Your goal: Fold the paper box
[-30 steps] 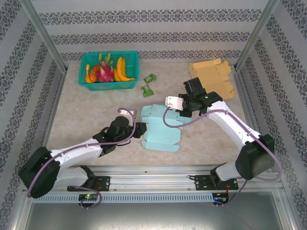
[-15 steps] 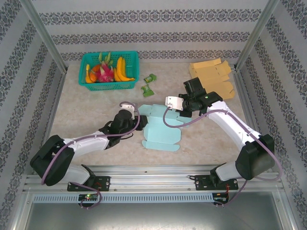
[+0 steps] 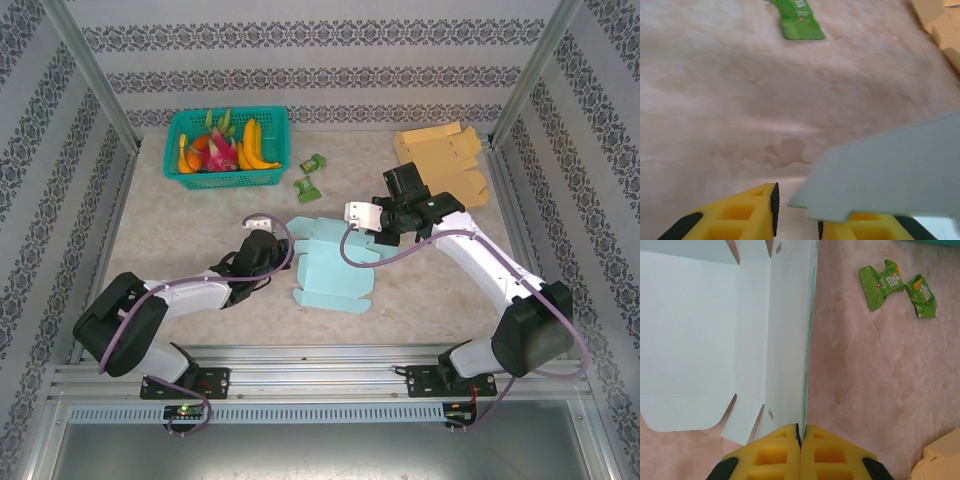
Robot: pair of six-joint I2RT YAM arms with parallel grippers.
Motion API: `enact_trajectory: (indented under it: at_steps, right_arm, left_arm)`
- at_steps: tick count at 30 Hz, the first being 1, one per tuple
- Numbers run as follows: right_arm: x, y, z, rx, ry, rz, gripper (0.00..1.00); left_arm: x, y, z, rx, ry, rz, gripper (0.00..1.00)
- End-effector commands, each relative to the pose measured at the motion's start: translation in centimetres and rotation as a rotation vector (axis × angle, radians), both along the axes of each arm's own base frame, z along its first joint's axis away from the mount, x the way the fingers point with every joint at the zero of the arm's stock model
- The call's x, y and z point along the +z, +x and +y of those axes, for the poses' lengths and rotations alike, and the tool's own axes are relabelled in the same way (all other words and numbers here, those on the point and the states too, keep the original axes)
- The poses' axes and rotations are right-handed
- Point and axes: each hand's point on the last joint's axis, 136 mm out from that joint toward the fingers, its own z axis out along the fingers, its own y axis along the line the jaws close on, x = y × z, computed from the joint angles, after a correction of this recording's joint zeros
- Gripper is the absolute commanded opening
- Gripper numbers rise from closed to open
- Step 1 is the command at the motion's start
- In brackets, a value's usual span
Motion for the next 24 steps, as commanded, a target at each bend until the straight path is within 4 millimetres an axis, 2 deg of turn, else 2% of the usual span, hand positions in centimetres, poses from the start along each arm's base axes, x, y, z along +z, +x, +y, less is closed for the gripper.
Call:
enact_trajectory:
  at_steps: [1, 7, 12, 18, 24]
  right_arm:
    - [0.4, -1.1, 0.9, 0.042, 0.031, 0.006, 0.0]
    - [0.5, -1.0, 1.0, 0.036, 0.04, 0.009, 0.0]
    - [0.1, -0.9, 1.0, 0.025, 0.044, 0.026, 0.0]
    - [-0.6, -0.8, 1.3, 0.017, 0.051, 0.045, 0.0]
    - [-1.0, -0.9, 1.6, 0.02, 0.072, 0.051, 0.0]
  left_arm:
    - [-0.1, 0.9, 0.8, 0.033, 0.057, -0.012, 0.28]
    - [-0.5, 1.1, -1.0, -0.037, 0.014, 0.006, 0.29]
    - [0.8, 1.0, -3.5, -0.13, -0.09, 0.0, 0.29]
    - [2.5, 1.2, -5.6, -0.182, -0.167, -0.001, 0.34]
    - [1.2, 1.7, -6.1, -0.174, -0.158, 0.032, 0.33]
